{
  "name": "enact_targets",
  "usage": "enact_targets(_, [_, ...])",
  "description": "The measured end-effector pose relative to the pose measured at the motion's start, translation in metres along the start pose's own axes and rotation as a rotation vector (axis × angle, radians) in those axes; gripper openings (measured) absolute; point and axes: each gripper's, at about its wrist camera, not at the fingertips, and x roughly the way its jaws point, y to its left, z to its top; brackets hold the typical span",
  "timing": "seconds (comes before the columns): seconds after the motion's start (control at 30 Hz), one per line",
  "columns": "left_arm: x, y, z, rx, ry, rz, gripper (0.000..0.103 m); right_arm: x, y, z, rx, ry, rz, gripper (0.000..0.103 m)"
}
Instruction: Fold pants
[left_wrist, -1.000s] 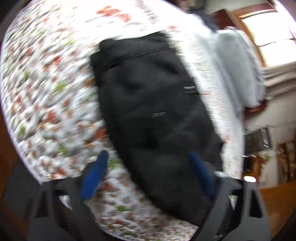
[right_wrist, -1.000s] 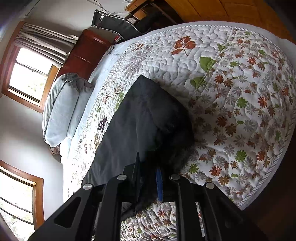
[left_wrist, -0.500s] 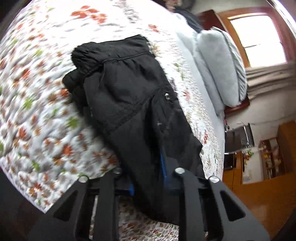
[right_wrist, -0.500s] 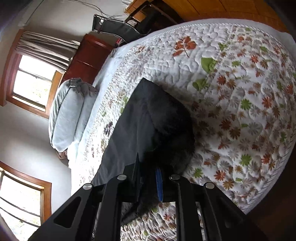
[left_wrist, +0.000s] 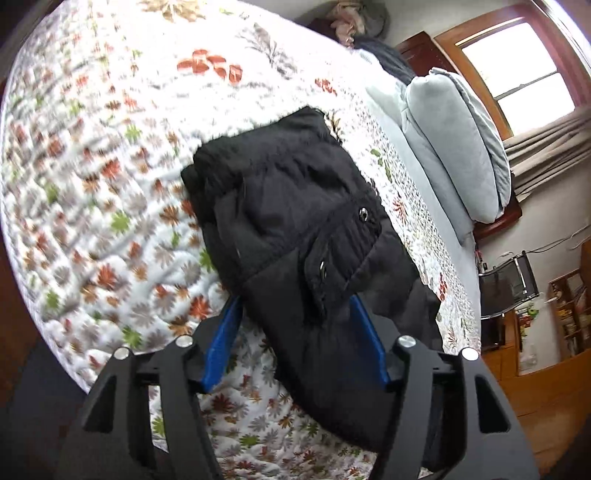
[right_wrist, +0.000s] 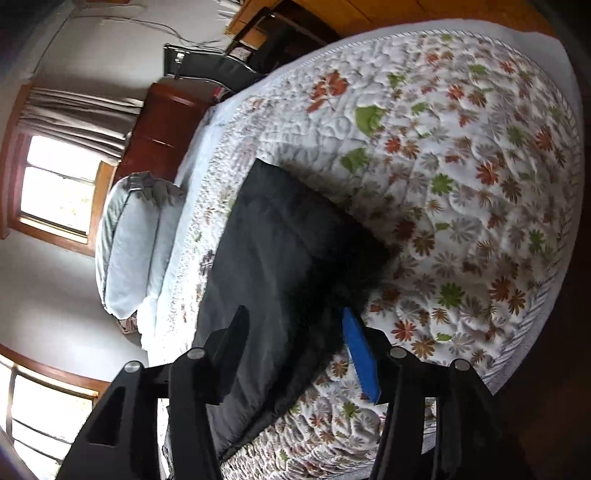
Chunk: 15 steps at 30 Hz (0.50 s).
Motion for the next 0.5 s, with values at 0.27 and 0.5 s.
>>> enact_targets(0.27, [-0.003, 0.011, -0.004, -0.018, 0.024, 0.005, 0.066, 0.028, -0.003, -0.008, 0.053, 0.052, 0.029, 0.046])
enact_targets(0.5, [0.004, 0.006, -0.007, 0.001, 0.03, 0.021, 0.072, 0.028, 0.008, -0.006, 0.018, 0.026, 0.058, 0.01])
